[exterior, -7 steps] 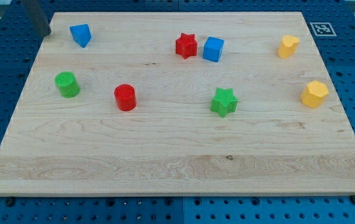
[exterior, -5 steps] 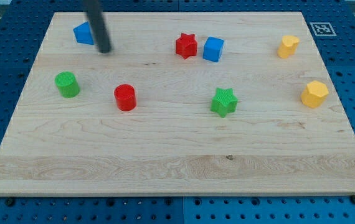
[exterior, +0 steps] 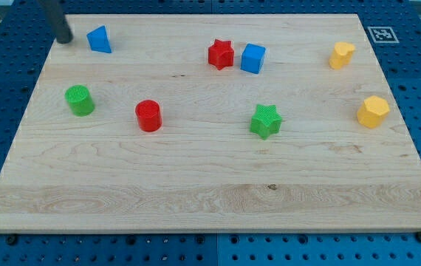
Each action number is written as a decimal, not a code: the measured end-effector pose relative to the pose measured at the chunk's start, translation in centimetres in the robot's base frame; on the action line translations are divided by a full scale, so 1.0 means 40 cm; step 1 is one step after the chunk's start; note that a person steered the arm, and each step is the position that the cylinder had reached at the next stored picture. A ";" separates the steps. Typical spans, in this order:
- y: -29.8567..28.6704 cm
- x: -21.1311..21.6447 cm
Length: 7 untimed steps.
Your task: Push the blue triangle closer to red star
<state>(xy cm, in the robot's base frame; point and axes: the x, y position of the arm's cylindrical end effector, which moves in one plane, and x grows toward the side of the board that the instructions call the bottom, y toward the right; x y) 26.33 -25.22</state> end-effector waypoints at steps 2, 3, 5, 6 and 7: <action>0.301 0.000; 0.186 0.003; 0.149 0.078; 0.307 0.124; 0.419 0.135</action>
<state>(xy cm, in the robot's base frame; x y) 31.75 -8.47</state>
